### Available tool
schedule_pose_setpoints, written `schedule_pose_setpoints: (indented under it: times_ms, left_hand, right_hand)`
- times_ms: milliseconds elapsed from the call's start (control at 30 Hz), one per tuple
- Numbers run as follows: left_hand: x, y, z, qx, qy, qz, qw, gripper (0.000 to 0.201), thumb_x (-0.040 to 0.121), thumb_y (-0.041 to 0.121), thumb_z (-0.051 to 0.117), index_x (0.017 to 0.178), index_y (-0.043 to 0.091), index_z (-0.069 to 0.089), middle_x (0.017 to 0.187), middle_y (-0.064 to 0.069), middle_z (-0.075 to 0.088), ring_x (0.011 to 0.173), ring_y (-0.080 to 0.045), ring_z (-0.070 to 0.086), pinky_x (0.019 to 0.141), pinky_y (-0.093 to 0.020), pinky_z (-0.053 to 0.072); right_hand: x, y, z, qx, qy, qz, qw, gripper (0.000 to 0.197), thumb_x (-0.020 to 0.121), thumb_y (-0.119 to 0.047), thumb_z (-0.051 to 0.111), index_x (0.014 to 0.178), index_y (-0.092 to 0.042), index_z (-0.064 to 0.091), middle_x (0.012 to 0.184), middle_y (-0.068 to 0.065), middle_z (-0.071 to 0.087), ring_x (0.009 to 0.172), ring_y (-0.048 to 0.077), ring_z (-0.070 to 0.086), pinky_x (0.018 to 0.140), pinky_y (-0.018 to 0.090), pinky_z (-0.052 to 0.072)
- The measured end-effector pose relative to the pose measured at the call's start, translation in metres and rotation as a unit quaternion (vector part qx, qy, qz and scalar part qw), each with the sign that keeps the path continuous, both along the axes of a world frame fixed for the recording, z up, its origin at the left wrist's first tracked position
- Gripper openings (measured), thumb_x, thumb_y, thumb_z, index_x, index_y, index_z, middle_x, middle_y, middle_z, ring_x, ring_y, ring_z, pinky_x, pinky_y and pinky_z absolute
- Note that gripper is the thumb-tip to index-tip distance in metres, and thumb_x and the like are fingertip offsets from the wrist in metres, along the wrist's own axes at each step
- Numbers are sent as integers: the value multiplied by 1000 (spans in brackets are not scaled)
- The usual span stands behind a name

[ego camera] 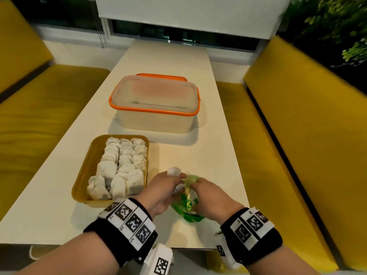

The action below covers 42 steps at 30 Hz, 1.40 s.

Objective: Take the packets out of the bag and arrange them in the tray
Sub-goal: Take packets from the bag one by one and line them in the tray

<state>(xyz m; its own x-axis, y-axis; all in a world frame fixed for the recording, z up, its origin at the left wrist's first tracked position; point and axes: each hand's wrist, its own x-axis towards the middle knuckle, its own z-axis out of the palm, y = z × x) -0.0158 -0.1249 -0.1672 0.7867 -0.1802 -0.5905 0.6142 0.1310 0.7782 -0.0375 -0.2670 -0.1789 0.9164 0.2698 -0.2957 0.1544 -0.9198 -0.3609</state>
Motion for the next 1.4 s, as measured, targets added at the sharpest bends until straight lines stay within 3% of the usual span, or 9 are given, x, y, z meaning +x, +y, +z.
schedule_pose_setpoints:
  times_ms: [233, 367, 467, 700, 867, 1000, 1133, 1267, 1400]
  left_hand:
    - [-3, 2, 0, 67, -20, -31, 997, 25, 92, -3, 43, 87, 9, 64, 95, -11, 63, 82, -22, 58, 71, -31, 50]
    - [-4, 0, 1, 187, -109, -49, 975, 31, 88, -3, 43, 82, 14, 68, 107, -12, 65, 97, -25, 59, 93, -37, 50]
    - [-5, 0, 4, 294, -159, -127, 934, 30, 90, 2, 43, 107, 11, 67, 128, -7, 55, 119, -30, 50, 102, -40, 42]
    - [-1, 1, 5, 143, -69, -88, 983, 26, 92, 5, 45, 86, 18, 66, 99, -6, 64, 85, -18, 58, 64, -26, 45]
    - [4, 1, 2, 138, -95, -50, 985, 25, 94, 10, 45, 85, 22, 65, 97, -7, 63, 83, -18, 58, 69, -28, 47]
    - [4, 5, 1, 214, -136, -51, 966, 22, 94, 16, 46, 80, 24, 61, 103, -11, 66, 100, -29, 59, 93, -41, 47]
    - [2, 12, 12, 284, -216, -64, 932, 24, 94, 12, 44, 107, 11, 64, 127, -11, 56, 120, -30, 49, 105, -41, 38]
    - [-13, 12, 39, 147, -235, -52, 959, 27, 92, 6, 47, 94, 27, 64, 90, -4, 67, 84, -20, 64, 83, -45, 55]
    - [-21, 17, 55, 87, -251, -131, 955, 42, 81, 2, 48, 105, 35, 54, 75, 2, 63, 65, -12, 61, 61, -33, 54]
  right_hand:
    - [0, -5, -5, -85, -83, -117, 986, 66, 84, -33, 64, 141, -26, 31, 136, 1, 42, 121, 26, 42, 96, 38, 40]
    - [13, -15, -4, 49, -13, -188, 981, 28, 91, -13, 54, 118, -14, 60, 114, 7, 65, 102, 23, 59, 83, 26, 44]
    - [17, -23, 3, 143, -24, -244, 959, 15, 92, -15, 55, 99, -12, 67, 101, 4, 67, 91, 17, 56, 78, 22, 39]
    - [15, -18, 11, 354, 51, -367, 859, 16, 98, -16, 46, 86, -15, 56, 87, 8, 70, 68, 18, 64, 50, 24, 44]
    - [12, -17, 8, 318, -25, -324, 890, 7, 96, -16, 51, 92, -15, 57, 87, 2, 68, 68, 14, 64, 60, 27, 50]
    - [5, -21, 3, 89, -112, -183, 973, 23, 88, -18, 58, 109, -24, 53, 114, -3, 54, 102, 19, 53, 83, 30, 45]
    - [2, -20, 8, -75, -82, -147, 983, 35, 93, -31, 48, 128, -30, 48, 138, -4, 42, 122, 22, 42, 94, 38, 39]
    - [0, -6, 33, 139, -237, -110, 955, 37, 89, -33, 60, 125, -26, 55, 125, -9, 53, 114, 10, 48, 93, 24, 39]
    - [-2, 17, 66, 282, -207, -28, 936, 28, 79, -29, 61, 107, -30, 66, 105, -19, 56, 99, -3, 52, 80, 6, 36]
